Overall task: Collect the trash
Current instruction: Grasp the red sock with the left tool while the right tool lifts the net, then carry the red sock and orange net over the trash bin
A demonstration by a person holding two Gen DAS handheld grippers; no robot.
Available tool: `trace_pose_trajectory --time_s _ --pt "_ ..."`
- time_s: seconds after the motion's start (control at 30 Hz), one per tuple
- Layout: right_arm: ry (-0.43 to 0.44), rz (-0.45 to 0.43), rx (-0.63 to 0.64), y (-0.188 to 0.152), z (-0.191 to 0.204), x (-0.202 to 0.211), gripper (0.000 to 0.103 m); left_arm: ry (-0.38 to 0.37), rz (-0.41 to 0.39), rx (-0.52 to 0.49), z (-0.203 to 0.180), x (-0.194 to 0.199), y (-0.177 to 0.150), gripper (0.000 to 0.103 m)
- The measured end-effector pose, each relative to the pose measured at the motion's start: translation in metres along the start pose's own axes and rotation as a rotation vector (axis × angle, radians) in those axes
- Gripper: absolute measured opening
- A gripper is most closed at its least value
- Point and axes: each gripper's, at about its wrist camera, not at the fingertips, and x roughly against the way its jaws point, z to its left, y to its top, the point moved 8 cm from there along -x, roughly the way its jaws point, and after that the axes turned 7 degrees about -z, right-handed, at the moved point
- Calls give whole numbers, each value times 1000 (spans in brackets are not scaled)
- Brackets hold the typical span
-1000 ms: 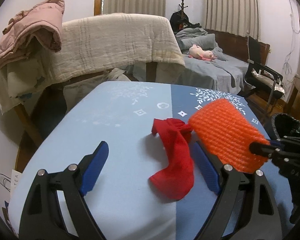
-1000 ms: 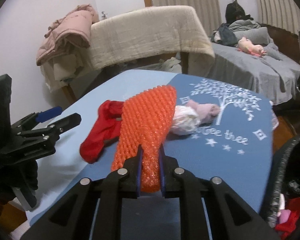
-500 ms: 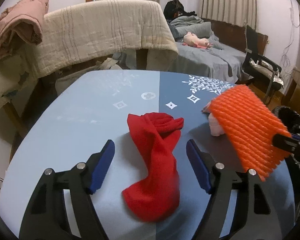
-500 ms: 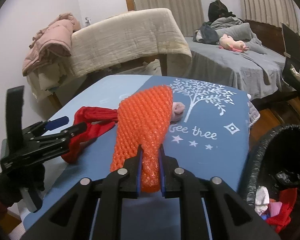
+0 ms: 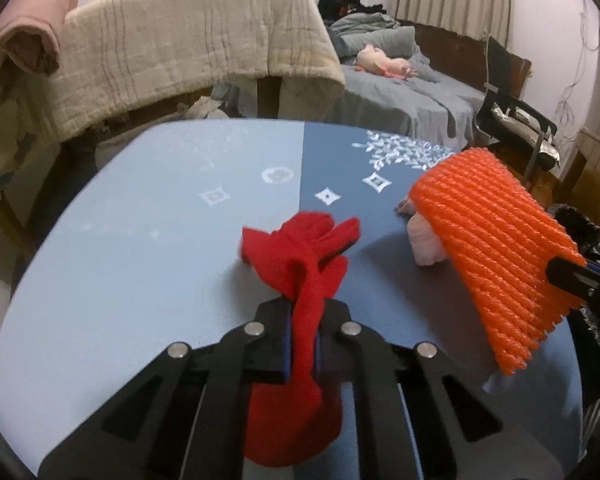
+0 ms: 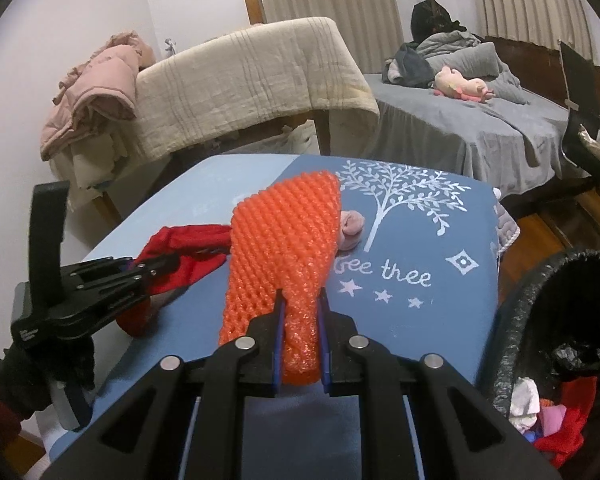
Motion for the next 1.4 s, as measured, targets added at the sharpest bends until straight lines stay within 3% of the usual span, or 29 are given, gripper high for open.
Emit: trace_pose_trajectory --time_s 0.27,0.87,1.4 --pt "0 -12 -5 10 1 12 14 -2 -69 -14 -15 40 20 7" --pt "-30 -132 -31 46 -12 79 14 -52 -201 -22 -63 107 55 7" --pt "-127 -222 -54 60 -51 146 14 -144 -264 -59 -125 133 76 7"
